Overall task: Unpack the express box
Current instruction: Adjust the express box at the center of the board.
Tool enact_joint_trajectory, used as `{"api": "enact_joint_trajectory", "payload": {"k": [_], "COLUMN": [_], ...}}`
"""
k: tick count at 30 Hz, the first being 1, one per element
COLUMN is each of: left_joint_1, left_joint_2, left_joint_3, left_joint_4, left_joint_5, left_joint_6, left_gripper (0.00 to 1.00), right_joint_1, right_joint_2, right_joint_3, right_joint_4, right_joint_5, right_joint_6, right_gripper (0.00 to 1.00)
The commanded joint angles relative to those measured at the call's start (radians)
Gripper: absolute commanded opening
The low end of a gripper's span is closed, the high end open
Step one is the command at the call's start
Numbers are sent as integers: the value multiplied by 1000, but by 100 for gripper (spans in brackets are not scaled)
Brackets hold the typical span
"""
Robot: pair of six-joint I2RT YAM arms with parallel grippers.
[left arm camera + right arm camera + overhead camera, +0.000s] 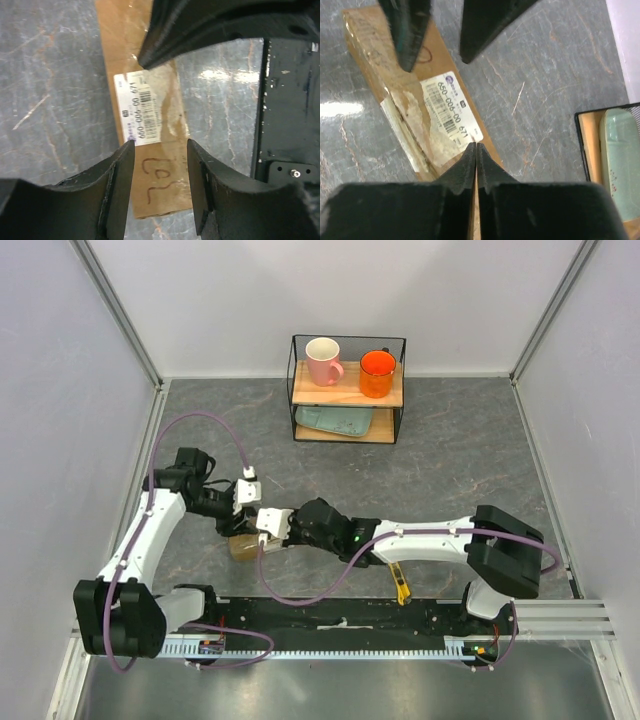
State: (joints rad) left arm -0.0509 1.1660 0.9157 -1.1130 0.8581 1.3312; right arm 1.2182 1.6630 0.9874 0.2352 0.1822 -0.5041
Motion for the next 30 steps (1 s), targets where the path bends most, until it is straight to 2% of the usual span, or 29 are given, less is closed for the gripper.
{"api": "enact_joint_trajectory", "payload": {"k": [1,3,4,5,6,7,9,11,13,15,18,19,22,25,26,30], "left_joint_1": [2,2,2,2,2,3,2,2,2,2,0,0,-9,-17,-21,-30], "left_joint_2": [-31,-19,-9,0,24,33,61,80,80,69,31,24,6,-5,-9,-34], "left_joint_3": [-73,-90,-97,-97,-92,-87,-81,-64,-51,-49,-57,-64,-78,-103,-113,-164], "left_joint_4": [14,170,223,302,320,337,374,360,236,77,4,-20,-60,-61,-42,44], "left_joint_5": [55,35,29,29,36,45,68,76,97,143,153,148,119,91,82,67], "left_joint_6": [68,-61,-111,-189,-205,-214,-247,-231,-161,-12,71,85,141,166,161,167], "left_gripper": [54,55,57,62,79,83,84,84,85,86,87,88,89,95,99,99], "right_joint_1": [-5,-3,-3,-3,-3,-5,-3,-3,-5,-5,-5,-5,-28,-95,-147,-296], "right_joint_2": [-48,-52,-66,-74,-83,-97,-108,-114,-112,-109,-92,-79,-74,-91,-94,-85], "right_joint_3": [-43,-44,-50,-58,-70,-78,-92,-95,-104,-108,-98,-93,-66,5,51,128], "right_joint_4": [15,-10,-8,-8,-4,-2,-2,-4,9,27,42,42,24,-52,-77,-146], "right_joint_5": [-6,-26,-32,-38,-36,-35,-23,-24,-20,-21,-24,-27,-53,-124,-179,-321], "right_joint_6": [-16,-10,-5,-4,-5,-5,-5,2,7,6,-5,-8,-11,56,79,206], "right_gripper": [21,30,38,42,49,62,70,71,72,72,74,77,84,85,85,78]}}
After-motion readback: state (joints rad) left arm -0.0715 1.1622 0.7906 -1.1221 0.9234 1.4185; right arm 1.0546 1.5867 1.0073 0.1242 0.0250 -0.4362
